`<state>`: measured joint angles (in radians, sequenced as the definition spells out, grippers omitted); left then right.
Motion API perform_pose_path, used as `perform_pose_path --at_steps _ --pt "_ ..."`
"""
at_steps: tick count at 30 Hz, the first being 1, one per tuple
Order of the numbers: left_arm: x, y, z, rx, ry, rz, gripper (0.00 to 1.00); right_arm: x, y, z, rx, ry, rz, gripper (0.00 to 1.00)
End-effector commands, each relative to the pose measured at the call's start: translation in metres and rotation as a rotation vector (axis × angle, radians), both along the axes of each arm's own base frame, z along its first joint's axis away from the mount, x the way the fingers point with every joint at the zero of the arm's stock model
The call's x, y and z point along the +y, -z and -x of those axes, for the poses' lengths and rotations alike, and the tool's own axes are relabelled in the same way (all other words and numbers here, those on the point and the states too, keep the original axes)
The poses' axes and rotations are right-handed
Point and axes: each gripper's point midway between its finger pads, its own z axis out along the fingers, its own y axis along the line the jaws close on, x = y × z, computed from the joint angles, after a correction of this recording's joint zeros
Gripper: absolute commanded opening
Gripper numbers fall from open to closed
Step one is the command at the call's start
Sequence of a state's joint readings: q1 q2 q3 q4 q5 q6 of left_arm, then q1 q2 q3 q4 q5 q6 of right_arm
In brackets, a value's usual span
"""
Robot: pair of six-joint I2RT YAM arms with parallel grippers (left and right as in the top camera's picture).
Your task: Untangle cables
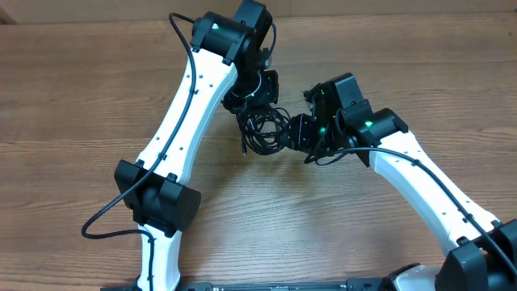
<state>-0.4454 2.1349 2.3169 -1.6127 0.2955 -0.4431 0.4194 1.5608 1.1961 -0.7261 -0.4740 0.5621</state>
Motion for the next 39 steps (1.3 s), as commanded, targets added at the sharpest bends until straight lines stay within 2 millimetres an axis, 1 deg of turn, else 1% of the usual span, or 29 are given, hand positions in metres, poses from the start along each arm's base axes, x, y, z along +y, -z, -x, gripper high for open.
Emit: perform_pose_path --at_steps 1,4,6,8,11,15,17,21,23,26,29,31,33,36,37,39 --pt "0.000 -0.011 0.002 -0.023 -0.003 0.008 0.04 -0.009 0.006 -0.007 -0.011 0.056 0.050 0.29" --pt "0.008 -0.009 -0.001 -0.039 -0.012 -0.036 0.04 -0.018 0.012 -0.009 -0.014 0.086 0.105 0.24" --pt "0.014 -0.007 -0.002 -0.046 -0.017 -0.074 0.04 -0.029 0.019 -0.009 -0.009 0.114 0.166 0.22" --pt "0.017 -0.007 -0.001 -0.040 -0.020 -0.085 0.04 -0.039 0.025 -0.008 -0.001 0.138 0.222 0.13" --pt "0.018 -0.006 -0.001 -0.039 -0.022 -0.086 0.04 -0.054 0.035 -0.005 0.025 0.199 0.291 0.04" --pt "0.022 -0.006 -0.002 -0.044 -0.025 -0.101 0.04 -0.062 0.049 0.001 0.048 0.214 0.331 0.04" --pt "0.032 -0.004 -0.006 -0.061 -0.037 -0.150 0.04 -0.070 0.059 0.006 0.074 0.254 0.361 0.04" --pt "0.067 -0.002 -0.013 -0.089 -0.113 -0.306 0.04 -0.086 0.079 0.016 0.119 0.329 0.421 0.04" --pt "0.074 -0.001 -0.016 -0.085 -0.134 -0.310 0.04 -0.087 0.087 0.021 0.133 0.325 0.420 0.04" --pt "0.067 -0.001 -0.013 -0.052 -0.135 -0.250 0.04 -0.077 0.092 0.027 0.158 0.297 0.366 0.14" --pt "0.058 -0.001 -0.009 -0.032 -0.126 -0.205 0.04 -0.065 0.093 0.030 0.174 0.263 0.300 0.20" --pt "0.047 -0.002 -0.005 -0.018 -0.108 -0.164 0.04 -0.062 0.092 0.030 0.176 0.258 0.284 0.22" --pt "0.030 -0.005 0.000 -0.010 -0.041 -0.095 0.04 -0.061 0.091 0.028 0.169 0.258 0.281 0.24" --pt "-0.003 -0.012 0.013 -0.010 0.143 0.051 0.04 -0.062 0.091 0.028 0.167 0.254 0.283 0.26" --pt "-0.008 -0.013 0.016 -0.017 0.186 0.068 0.04 -0.062 0.092 0.029 0.164 0.244 0.285 0.26" --pt "-0.008 -0.012 0.016 -0.028 0.195 0.046 0.04 -0.063 0.093 0.031 0.159 0.220 0.296 0.28"
